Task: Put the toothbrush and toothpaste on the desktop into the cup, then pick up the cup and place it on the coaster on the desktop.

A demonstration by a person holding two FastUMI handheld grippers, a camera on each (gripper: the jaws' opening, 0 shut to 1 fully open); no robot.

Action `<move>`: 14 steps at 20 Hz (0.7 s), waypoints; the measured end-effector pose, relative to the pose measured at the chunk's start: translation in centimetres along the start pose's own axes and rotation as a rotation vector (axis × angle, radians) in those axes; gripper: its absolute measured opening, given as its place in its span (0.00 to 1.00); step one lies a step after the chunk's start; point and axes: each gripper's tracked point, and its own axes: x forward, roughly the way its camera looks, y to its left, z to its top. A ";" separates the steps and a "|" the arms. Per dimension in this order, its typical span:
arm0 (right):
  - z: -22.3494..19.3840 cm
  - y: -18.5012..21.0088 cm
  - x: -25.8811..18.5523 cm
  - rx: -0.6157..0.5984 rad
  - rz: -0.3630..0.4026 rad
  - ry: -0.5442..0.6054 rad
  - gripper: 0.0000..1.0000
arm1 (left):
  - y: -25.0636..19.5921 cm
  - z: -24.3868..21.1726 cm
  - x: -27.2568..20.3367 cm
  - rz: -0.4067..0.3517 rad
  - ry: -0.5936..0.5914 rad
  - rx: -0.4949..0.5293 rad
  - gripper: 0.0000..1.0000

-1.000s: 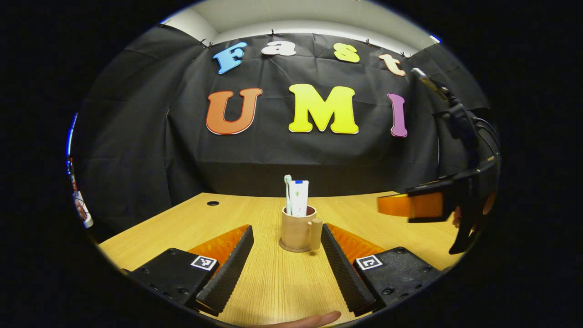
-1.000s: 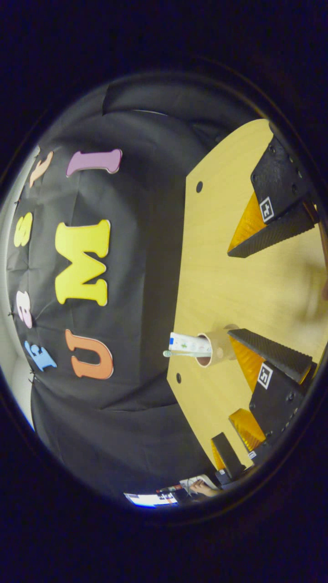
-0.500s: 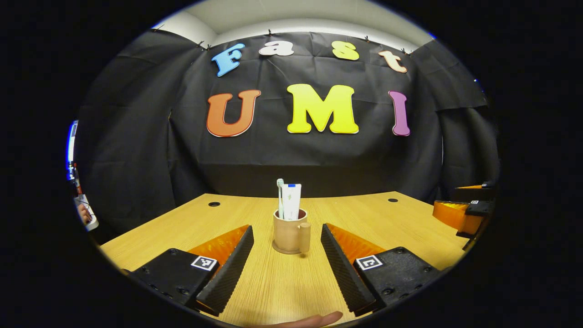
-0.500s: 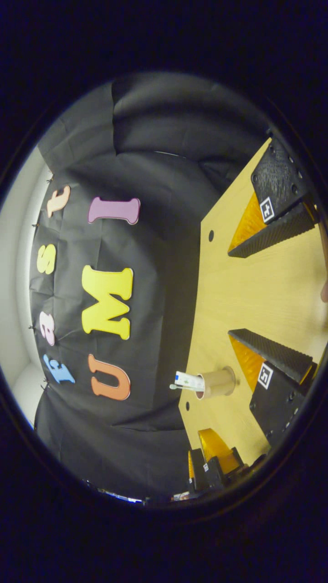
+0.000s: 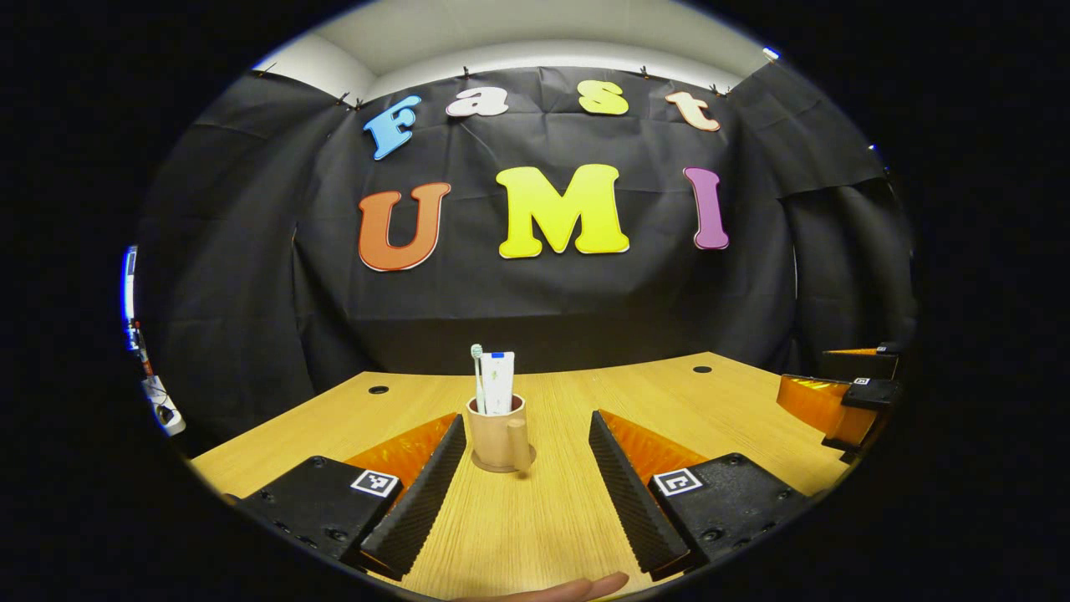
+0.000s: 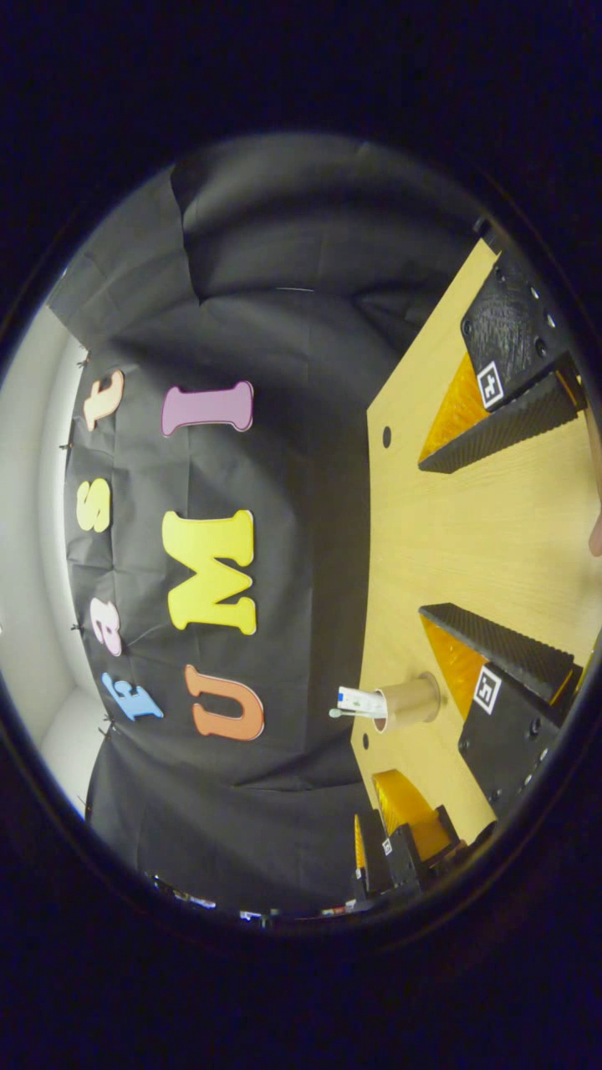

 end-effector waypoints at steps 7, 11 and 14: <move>-0.5 0.1 0.1 0.004 0.010 0.007 0.96 | 0.4 -0.7 -0.1 0.004 0.005 -0.001 0.95; -0.4 0.0 0.0 -0.012 0.000 -0.010 0.96 | 0.6 -1.1 -0.1 0.012 0.008 0.004 0.95; -0.4 0.1 0.0 -0.003 0.002 -0.014 0.96 | 0.6 -1.4 -0.1 0.012 0.012 0.004 0.95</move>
